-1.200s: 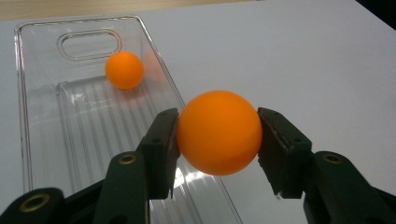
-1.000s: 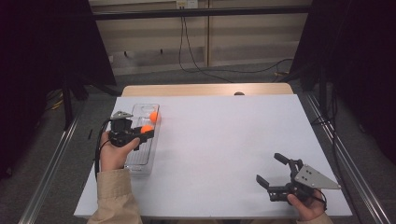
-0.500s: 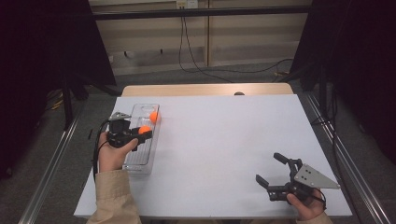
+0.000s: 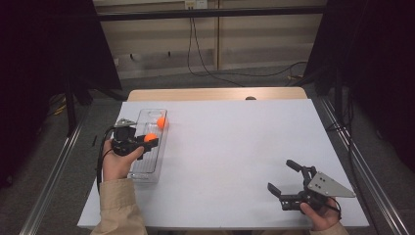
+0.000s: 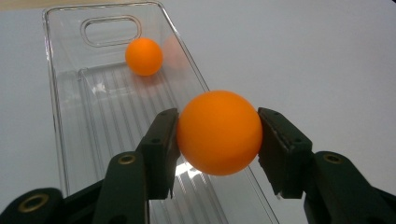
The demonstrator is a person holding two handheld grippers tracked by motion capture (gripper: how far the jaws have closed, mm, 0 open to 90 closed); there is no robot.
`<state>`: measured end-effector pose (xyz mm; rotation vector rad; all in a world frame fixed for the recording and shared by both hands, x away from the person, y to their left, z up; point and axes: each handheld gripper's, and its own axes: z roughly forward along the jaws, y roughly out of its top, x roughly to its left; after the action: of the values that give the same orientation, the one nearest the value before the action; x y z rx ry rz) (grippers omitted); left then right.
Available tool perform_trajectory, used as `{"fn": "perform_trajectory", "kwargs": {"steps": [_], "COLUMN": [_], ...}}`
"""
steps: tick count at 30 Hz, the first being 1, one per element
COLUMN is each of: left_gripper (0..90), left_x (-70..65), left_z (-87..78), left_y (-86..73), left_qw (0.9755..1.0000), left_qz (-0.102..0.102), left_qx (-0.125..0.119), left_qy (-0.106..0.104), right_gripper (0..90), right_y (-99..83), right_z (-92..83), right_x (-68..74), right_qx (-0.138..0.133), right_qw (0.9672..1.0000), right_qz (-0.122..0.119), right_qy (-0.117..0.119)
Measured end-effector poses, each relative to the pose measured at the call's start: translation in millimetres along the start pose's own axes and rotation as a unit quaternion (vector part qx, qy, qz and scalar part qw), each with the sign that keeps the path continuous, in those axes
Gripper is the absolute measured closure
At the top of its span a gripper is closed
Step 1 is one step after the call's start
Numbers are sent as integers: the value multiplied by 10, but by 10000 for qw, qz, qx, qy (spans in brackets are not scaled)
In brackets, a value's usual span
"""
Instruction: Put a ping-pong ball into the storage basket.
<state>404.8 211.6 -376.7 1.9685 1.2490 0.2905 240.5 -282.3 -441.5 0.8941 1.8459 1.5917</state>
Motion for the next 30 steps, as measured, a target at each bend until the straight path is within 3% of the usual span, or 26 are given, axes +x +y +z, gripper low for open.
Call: {"fn": "perform_trajectory", "kwargs": {"steps": [30], "left_gripper": [498], "left_x": [50], "left_z": [46], "left_y": [-56], "left_qw": [9998], "left_qz": [-32], "left_qx": [136], "left_qy": [156], "right_gripper": [28], "right_y": [4], "right_z": [4], "right_x": [4], "right_qx": [-12], "right_qw": [10000], "right_qz": [-18], "right_qy": [4]}}
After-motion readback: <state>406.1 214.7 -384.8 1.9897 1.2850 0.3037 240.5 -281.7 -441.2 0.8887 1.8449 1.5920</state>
